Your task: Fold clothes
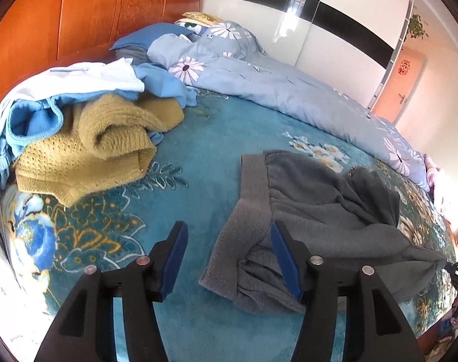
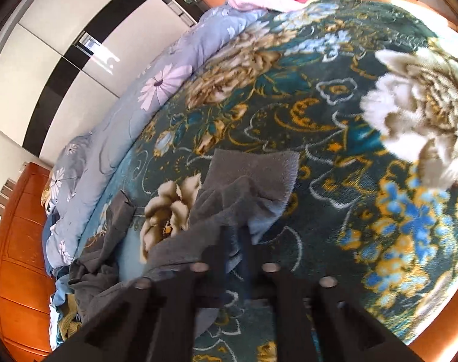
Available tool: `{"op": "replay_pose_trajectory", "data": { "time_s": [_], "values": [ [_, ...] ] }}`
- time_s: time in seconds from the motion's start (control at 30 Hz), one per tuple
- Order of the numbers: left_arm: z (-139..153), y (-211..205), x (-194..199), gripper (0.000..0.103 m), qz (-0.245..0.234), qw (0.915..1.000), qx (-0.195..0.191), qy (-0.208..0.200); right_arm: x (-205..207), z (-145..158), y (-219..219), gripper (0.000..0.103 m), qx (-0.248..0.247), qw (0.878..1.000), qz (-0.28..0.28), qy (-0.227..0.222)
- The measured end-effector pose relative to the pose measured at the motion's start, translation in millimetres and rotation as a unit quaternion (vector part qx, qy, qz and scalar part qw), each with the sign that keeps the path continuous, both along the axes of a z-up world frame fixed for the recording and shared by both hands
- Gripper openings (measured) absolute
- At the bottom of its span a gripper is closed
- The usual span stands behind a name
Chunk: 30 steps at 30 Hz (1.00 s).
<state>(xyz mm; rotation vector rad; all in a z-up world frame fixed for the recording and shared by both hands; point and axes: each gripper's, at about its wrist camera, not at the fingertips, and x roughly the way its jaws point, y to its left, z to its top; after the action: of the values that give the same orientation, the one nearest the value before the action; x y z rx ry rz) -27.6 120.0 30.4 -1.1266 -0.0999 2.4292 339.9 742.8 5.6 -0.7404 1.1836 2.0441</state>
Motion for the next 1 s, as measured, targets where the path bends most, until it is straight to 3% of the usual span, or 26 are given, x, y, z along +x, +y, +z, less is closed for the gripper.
{"op": "replay_pose_trajectory", "data": {
  "time_s": [0.13, 0.23, 0.37, 0.47, 0.6, 0.73, 0.77, 0.8, 0.87, 1.0],
  "values": [
    [0.3, 4.6, 0.2, 0.059, -0.008, 1.0000, 0.003, 0.002, 23.7, 36.9, -9.2, 0.002, 0.049, 0.998, -0.020, 0.017],
    [-0.4, 10.0, -1.2, 0.059, -0.013, 0.9999, 0.002, 0.002, 29.6, 85.1, -24.3, 0.002, 0.118, 0.993, -0.028, 0.009],
    [-5.6, 16.0, -5.1, 0.059, -0.016, 0.9998, 0.004, -0.009, -25.0, 120.0, -23.0, 0.002, 0.170, 0.985, 0.021, -0.035],
    [-9.2, 18.7, -4.7, 0.059, -0.019, 0.9997, -0.007, -0.013, -81.1, 96.6, -6.0, 0.002, 0.160, 0.980, 0.061, -0.099],
    [-9.6, 11.1, -3.5, 0.059, -0.009, 0.9997, -0.020, -0.013, -132.9, 33.6, 19.4, 0.006, 0.104, 0.977, 0.081, -0.170],
    [-10.3, 0.3, -6.6, 0.059, 0.012, 0.9995, -0.026, -0.014, -135.3, 19.2, 21.7, 0.006, 0.100, 0.975, 0.095, -0.172],
    [-11.2, -1.2, -8.0, 0.059, 0.017, 0.9994, -0.024, -0.016, -135.0, 17.0, 21.9, 0.013, 0.100, 0.975, 0.098, -0.170],
    [-12.4, -1.8, -9.4, 0.059, 0.021, 0.9994, -0.021, -0.020, -128.4, 24.2, 19.7, 0.028, 0.108, 0.977, 0.104, -0.155],
    [-15.8, -0.2, -11.8, 0.059, 0.025, 0.9992, -0.013, -0.030, -105.9, 42.5, 15.8, 0.047, 0.131, 0.978, 0.101, -0.127],
    [-25.1, 12.1, -10.6, 0.059, 0.011, 0.9988, -0.010, -0.047, -42.6, 47.8, 20.8, 0.047, 0.130, 0.983, 0.071, -0.108]
  ]
}}
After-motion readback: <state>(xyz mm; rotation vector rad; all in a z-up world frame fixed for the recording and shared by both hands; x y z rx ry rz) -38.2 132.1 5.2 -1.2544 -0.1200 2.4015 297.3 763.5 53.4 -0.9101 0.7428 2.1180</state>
